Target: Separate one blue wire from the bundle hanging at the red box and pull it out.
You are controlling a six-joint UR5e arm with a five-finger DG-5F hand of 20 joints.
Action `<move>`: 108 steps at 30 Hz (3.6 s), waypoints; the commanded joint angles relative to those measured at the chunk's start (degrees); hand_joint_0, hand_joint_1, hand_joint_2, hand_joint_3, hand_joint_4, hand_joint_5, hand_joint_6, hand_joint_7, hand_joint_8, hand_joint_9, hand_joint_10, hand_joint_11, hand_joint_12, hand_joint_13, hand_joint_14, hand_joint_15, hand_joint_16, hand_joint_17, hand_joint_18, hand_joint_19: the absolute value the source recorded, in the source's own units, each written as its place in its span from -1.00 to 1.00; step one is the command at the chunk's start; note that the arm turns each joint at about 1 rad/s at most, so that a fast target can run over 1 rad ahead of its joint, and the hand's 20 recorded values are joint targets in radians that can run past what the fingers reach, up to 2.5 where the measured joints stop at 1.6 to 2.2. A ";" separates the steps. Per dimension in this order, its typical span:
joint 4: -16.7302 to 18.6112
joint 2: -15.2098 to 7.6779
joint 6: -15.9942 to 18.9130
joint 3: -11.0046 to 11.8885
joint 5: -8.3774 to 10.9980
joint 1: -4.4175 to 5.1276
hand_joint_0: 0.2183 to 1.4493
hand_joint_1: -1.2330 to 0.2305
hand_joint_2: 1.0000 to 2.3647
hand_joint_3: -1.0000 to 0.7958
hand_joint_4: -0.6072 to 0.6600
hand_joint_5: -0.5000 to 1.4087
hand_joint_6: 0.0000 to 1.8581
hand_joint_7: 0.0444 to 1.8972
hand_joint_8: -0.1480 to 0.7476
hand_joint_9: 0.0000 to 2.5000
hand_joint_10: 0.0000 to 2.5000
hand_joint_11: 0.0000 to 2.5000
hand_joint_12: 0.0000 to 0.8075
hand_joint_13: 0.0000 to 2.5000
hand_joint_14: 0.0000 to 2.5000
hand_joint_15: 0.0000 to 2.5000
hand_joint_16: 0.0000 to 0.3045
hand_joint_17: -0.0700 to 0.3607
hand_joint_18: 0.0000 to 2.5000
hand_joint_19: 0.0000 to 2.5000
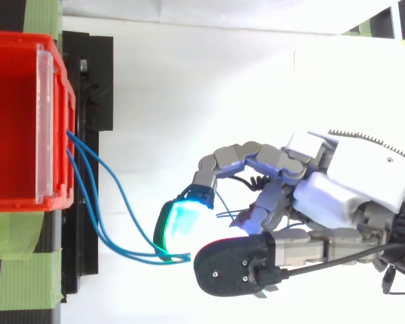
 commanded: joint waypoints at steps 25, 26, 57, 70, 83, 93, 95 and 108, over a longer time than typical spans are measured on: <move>-0.61 0.00 6.54 -1.51 -2.22 0.18 -0.53 -0.31 -1.00 -0.43 0.20 -0.62 -0.04 0.08 0.14 0.14 -0.99 0.20 0.11 0.09 -0.99 0.09 -0.68 -0.17 -0.21 -0.56; -0.61 0.00 6.54 -1.51 -2.22 0.18 -0.54 -0.31 -1.00 -0.43 0.21 -0.62 -0.04 0.08 0.15 0.14 -0.99 0.20 0.12 0.09 -0.99 0.10 -0.68 -0.17 -0.20 -0.56; -0.88 0.00 6.54 -1.51 -2.13 0.35 -0.39 -0.37 -0.98 -0.24 0.15 -0.62 -0.02 0.10 0.11 0.12 -0.98 0.16 0.04 0.08 -0.98 0.10 -0.71 -0.21 -0.22 -0.54; -3.34 0.09 6.72 -1.24 -1.78 0.00 -0.35 -0.41 -0.97 -0.11 0.05 -0.62 -0.01 0.12 0.09 0.13 -0.98 0.18 0.01 0.09 -0.98 0.11 -0.72 -0.22 -0.21 -0.54; -9.14 0.09 6.72 2.10 -2.04 -0.61 -0.36 -0.42 -0.97 -0.07 0.02 -0.62 -0.01 0.11 0.08 0.13 -0.98 0.18 0.01 0.10 -0.98 0.10 -0.72 -0.22 -0.20 -0.54; -14.76 4.22 4.52 2.63 9.12 -0.88 -0.36 -0.41 -0.97 -0.08 0.02 -0.62 -0.01 0.10 0.10 0.13 -0.98 0.18 0.02 0.10 -0.98 0.10 -0.72 -0.22 -0.20 -0.55; -15.11 4.48 3.82 2.63 10.97 -0.96 -0.36 -0.41 -0.97 -0.08 0.02 -0.62 -0.01 0.10 0.09 0.13 -0.98 0.17 0.03 0.10 -0.98 0.10 -0.72 -0.22 -0.20 -0.55; -14.94 4.92 -4.27 2.71 18.35 -1.14 -0.35 -0.41 -0.97 -0.08 0.01 -0.62 -0.01 0.10 0.10 0.13 -0.98 0.17 0.02 0.09 -0.98 0.10 -0.72 -0.23 -0.21 -0.55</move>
